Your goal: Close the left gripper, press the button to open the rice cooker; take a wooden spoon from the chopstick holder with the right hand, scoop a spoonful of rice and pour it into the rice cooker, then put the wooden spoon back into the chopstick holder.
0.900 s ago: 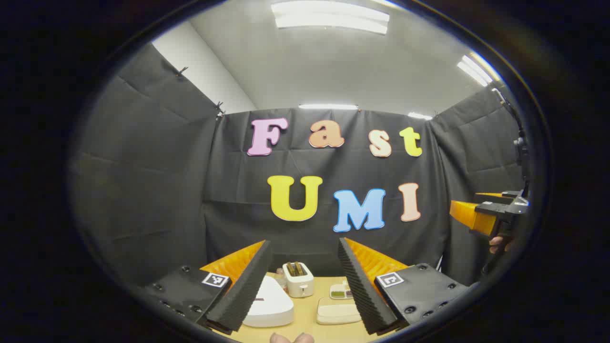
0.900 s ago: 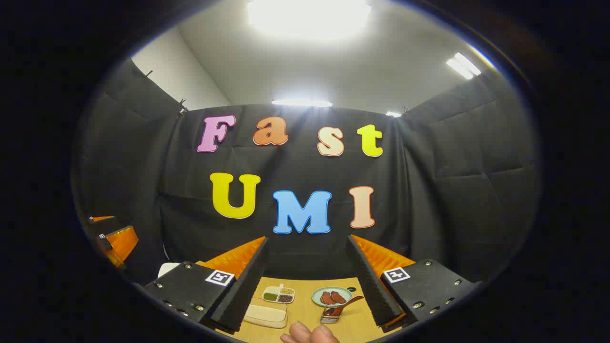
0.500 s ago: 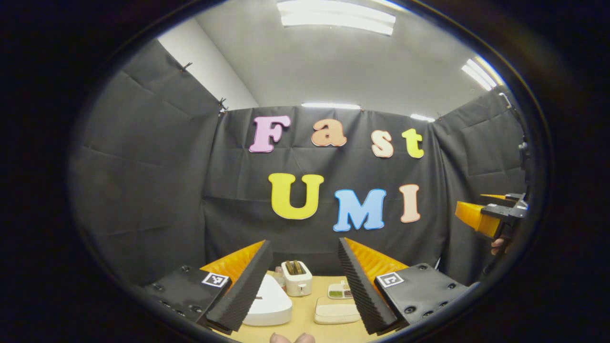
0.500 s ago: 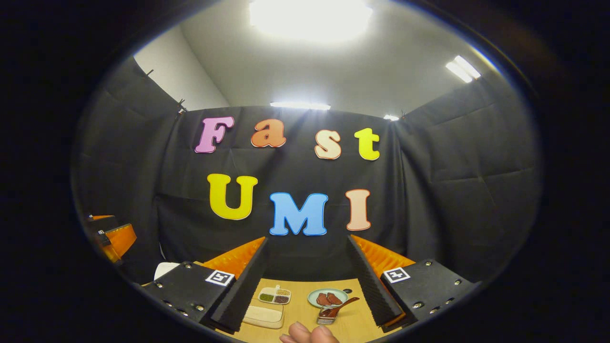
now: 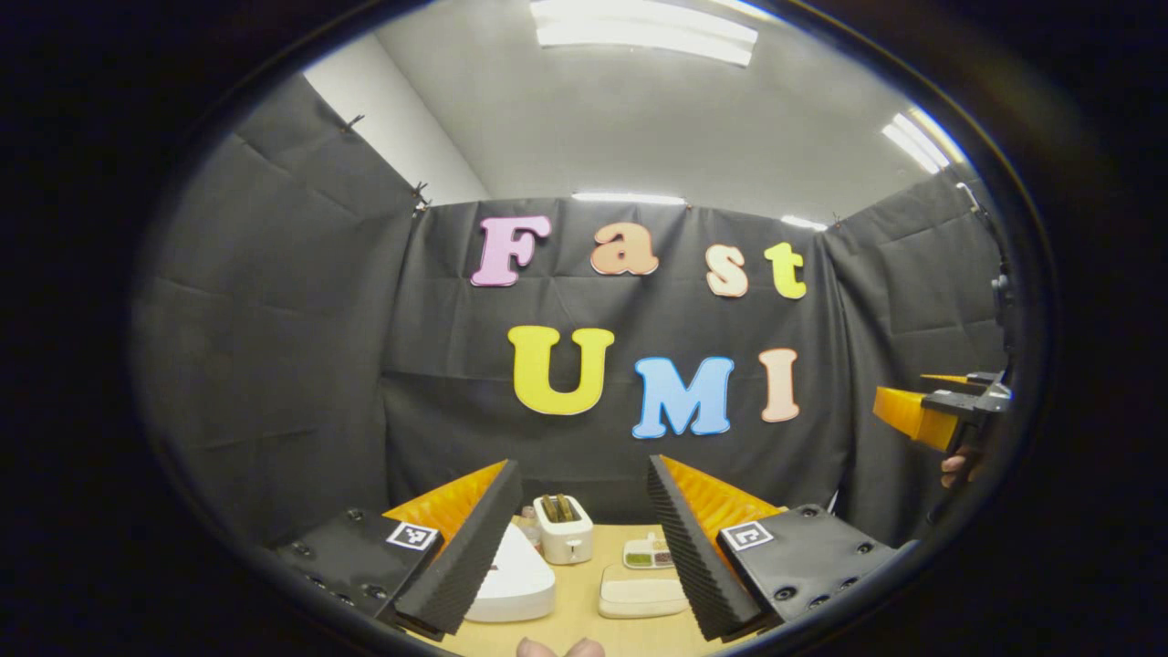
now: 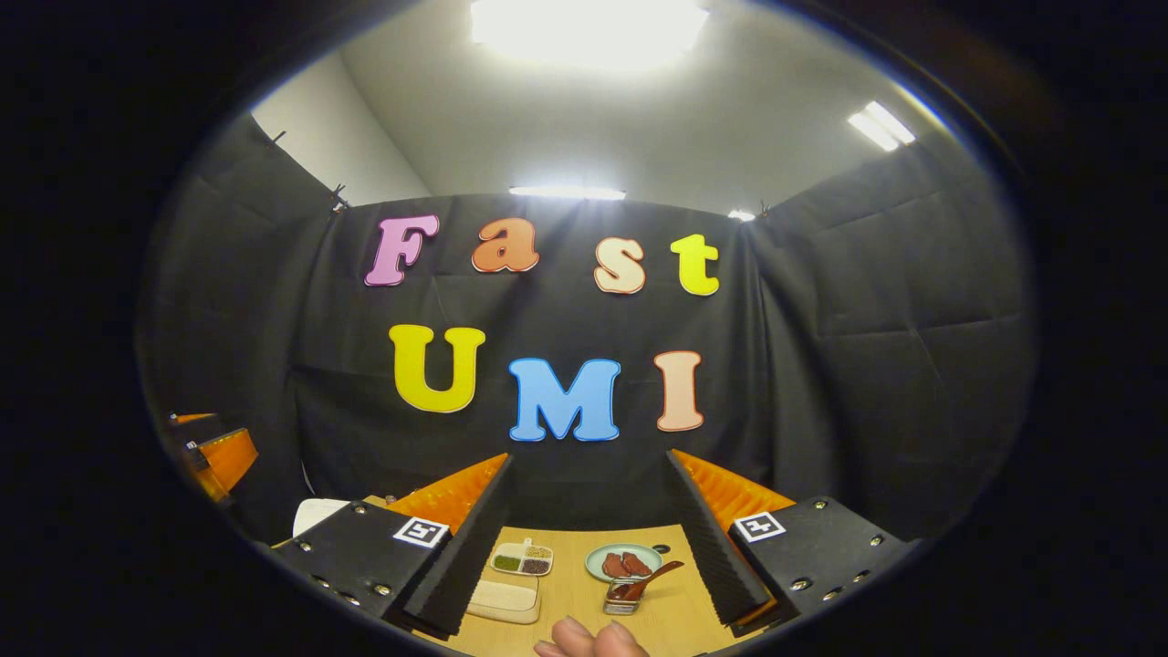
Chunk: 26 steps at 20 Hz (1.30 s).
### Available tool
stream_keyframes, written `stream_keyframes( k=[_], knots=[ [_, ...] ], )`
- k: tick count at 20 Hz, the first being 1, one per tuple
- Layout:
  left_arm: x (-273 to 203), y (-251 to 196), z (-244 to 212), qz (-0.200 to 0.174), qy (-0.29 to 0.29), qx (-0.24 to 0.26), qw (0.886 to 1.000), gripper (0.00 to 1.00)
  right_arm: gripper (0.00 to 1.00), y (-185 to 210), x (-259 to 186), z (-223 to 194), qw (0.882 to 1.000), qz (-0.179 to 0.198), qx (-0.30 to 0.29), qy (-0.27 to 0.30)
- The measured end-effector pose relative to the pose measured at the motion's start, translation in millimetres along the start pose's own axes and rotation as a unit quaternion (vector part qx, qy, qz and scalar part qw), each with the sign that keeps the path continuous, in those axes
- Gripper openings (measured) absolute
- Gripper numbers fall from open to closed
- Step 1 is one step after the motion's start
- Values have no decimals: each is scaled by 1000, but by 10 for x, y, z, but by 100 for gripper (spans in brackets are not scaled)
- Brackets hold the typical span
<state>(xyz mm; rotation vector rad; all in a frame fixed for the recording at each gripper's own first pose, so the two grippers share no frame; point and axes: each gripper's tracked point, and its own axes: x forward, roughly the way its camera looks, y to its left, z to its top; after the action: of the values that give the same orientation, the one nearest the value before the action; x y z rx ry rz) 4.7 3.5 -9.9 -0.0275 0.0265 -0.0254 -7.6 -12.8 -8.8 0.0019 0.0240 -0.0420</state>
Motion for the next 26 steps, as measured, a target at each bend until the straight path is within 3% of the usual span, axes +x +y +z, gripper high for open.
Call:
stream_keyframes(
  k=[9, 13, 16, 21, 23, 26],
  knots=[
    [28, 114, -140, 3, 9, 0, 1000, 93, 98, 19, -80, -69, 1000, -9, -2, 11],
    [130, 305, -340, 26, 17, 8, 999, 100, 98, 35, -100, -152, 1000, -10, -6, 16],
    [392, 382, -628, 45, 45, 17, 998, 71, 98, 67, 20, -200, 1000, 5, -19, 16],
    [806, 732, -1180, 127, 104, 24, 986, 21, 98, 68, 374, -209, 999, 38, -26, -5],
    [962, 795, -1456, 143, 125, 16, 982, 11, 98, 79, 496, -317, 999, 49, -19, -1],
    [1200, 1022, -2029, 169, 191, 7, 967, 8, 98, 70, 593, -468, 998, 49, -8, 24]
  ],
)
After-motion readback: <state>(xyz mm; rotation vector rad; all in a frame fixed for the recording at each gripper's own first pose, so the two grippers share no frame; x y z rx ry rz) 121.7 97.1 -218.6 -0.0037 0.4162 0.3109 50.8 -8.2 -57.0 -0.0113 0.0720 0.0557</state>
